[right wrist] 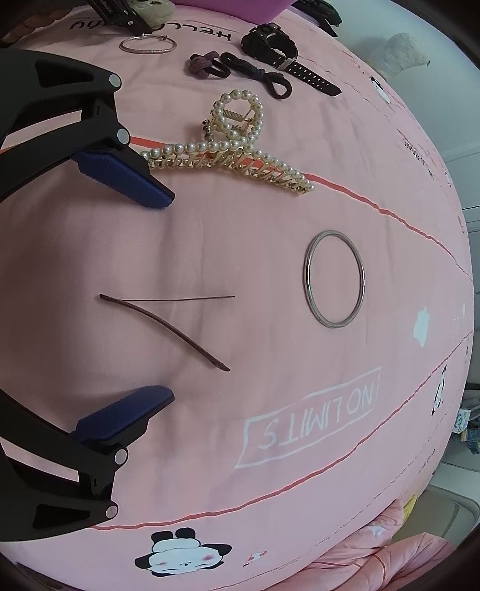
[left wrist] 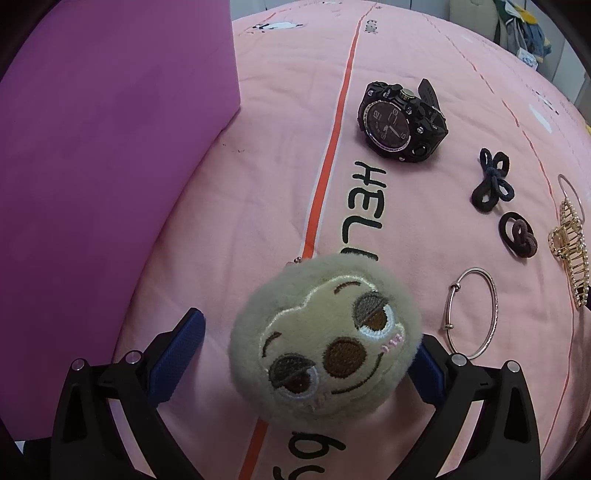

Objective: Organize jewelry
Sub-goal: 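Grasp the brown hair clip with the right tool while the left tool grasps the grey sloth badge, then carry the hair clip and sloth badge into the purple tub and open both tools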

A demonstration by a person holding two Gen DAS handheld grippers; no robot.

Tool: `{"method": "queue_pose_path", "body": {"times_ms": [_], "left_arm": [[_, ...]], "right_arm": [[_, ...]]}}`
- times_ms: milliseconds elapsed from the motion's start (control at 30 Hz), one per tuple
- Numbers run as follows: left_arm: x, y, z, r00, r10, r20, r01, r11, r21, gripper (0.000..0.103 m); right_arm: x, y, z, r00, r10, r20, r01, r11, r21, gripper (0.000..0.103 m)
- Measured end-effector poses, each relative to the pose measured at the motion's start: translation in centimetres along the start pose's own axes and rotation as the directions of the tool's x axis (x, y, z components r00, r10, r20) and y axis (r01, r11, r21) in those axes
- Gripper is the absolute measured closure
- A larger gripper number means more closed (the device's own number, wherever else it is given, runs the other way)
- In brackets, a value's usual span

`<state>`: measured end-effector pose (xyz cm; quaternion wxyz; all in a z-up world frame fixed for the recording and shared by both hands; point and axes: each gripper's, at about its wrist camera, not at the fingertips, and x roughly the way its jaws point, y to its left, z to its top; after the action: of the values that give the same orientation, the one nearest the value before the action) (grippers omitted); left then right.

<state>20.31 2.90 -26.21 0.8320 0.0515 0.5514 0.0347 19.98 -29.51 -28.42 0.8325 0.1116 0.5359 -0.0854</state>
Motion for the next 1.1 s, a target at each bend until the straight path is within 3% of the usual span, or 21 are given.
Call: {"method": "queue_pose_path", "body": {"times_ms": [167, 233, 300, 367, 400, 567, 767, 1100], "left_arm": [[-0.7, -0.2, -1.0, 0.999, 0.027, 0.036, -0.027, 1.0, 0.005, 0.006], [-1.1, -0.5, -1.4, 0.999, 0.031, 0.045, -0.031, 0.999, 0.015, 0.009], [-1.7, -1.0, -1.7, 0.999, 0.014, 0.052, -0.015, 0.999, 0.031, 0.025], [-2.4, -1.7, -2.0, 0.998, 0.002, 0.062, -0.006, 0.998, 0.061, 0.04], [-2.6, -2.0, -2.2, 0.998, 0.009, 0.065, -0.014, 0.997, 0.076, 0.042], [-3.2, -2.0, -2.6, 0.998, -0.021, 0.053, 0.017, 0.997, 0.073, 0.048], [-4.0, -0.7, -2.9, 0.998, -0.054, 0.044, 0.052, 0.998, 0.036, 0.048], [-8.0, -0.3, -4.1, 0.992, -0.077, 0.095, 0.073, 0.996, 0.052, 0.048]], "right_arm": [[-0.8, 0.5, -1.0, 0.999, -0.042, 0.032, 0.042, 0.999, 0.002, 0.026], [-1.2, 1.0, -1.2, 0.998, -0.047, 0.046, 0.048, 0.999, -0.018, 0.041], [-1.6, 1.5, -1.2, 0.997, -0.046, 0.054, 0.047, 0.998, -0.03, 0.067], [-1.8, 1.3, -0.9, 0.998, -0.035, 0.048, 0.037, 0.999, -0.026, 0.082], [-1.8, 1.1, -0.8, 0.999, -0.018, 0.042, 0.018, 1.0, -0.016, 0.091], [-2.7, 0.2, -0.8, 0.999, 0.031, 0.039, -0.032, 0.999, 0.018, 0.092], [-4.8, -0.7, -2.0, 0.996, 0.076, 0.056, -0.079, 0.995, 0.059, 0.092], [-9.7, -0.2, -5.3, 0.987, 0.14, 0.078, -0.144, 0.988, 0.049, 0.092]]}}
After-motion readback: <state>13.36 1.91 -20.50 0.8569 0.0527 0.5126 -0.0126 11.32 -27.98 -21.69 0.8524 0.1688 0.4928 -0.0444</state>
